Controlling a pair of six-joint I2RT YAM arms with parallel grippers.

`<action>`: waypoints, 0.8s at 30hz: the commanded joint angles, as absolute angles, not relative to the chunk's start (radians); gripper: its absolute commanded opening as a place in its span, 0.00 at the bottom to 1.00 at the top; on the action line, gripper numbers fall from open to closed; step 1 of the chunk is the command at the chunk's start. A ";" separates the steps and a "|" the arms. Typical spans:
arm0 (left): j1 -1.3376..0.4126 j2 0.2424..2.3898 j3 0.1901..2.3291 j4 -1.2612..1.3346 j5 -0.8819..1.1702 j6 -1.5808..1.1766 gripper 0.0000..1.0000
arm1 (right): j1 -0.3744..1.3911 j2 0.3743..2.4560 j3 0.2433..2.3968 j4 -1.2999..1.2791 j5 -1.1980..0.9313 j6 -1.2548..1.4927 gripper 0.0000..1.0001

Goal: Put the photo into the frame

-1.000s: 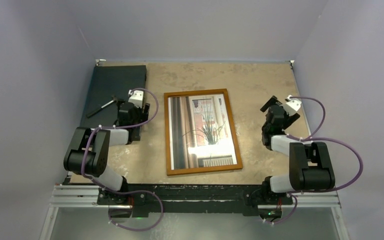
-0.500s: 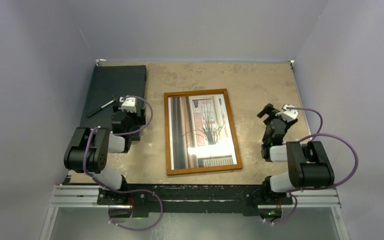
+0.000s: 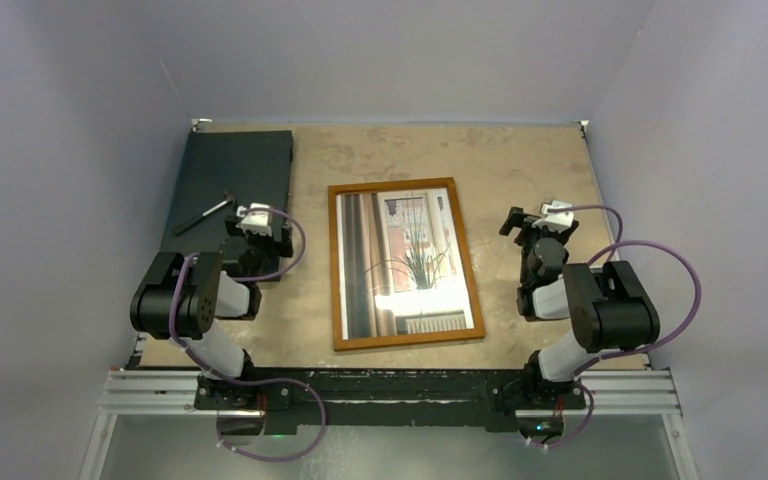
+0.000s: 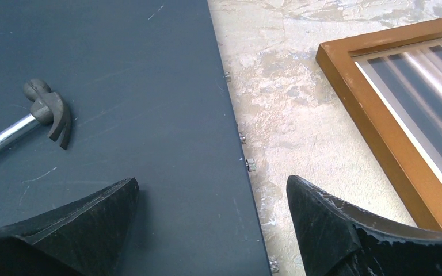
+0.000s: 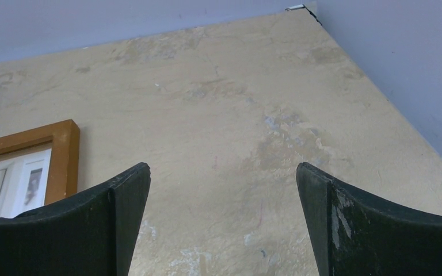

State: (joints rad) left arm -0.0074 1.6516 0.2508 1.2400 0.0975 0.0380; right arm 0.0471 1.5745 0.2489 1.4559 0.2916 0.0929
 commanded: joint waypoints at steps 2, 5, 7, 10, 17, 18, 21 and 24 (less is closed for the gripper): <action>-0.001 1.656 0.266 1.277 0.128 0.013 1.00 | 0.049 1.560 0.259 1.531 0.288 0.045 0.99; -0.001 1.657 0.265 1.280 0.127 0.014 1.00 | 0.049 1.559 0.259 1.535 0.288 0.045 0.99; -0.001 1.657 0.265 1.281 0.127 0.014 1.00 | 0.049 1.561 0.259 1.534 0.288 0.045 0.99; -0.001 1.657 0.265 1.281 0.127 0.014 1.00 | 0.049 1.566 0.257 1.549 0.288 0.044 0.99; -0.001 1.658 0.268 1.277 0.125 0.015 1.00 | 0.050 1.565 0.258 1.544 0.288 0.043 0.99; -0.001 1.658 0.269 1.275 0.125 0.014 1.00 | 0.050 1.564 0.258 1.543 0.288 0.043 0.99; -0.001 1.659 0.270 1.273 0.126 0.015 1.00 | 0.049 1.564 0.258 1.544 0.288 0.043 0.99; -0.001 1.659 0.270 1.272 0.126 0.015 1.00 | 0.049 1.564 0.258 1.544 0.288 0.044 0.99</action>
State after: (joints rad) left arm -0.0071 1.6524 0.2508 1.2392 0.1051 0.0368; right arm 0.0471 1.5749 0.2489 1.4799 0.2924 0.0658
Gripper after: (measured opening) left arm 0.996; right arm 0.987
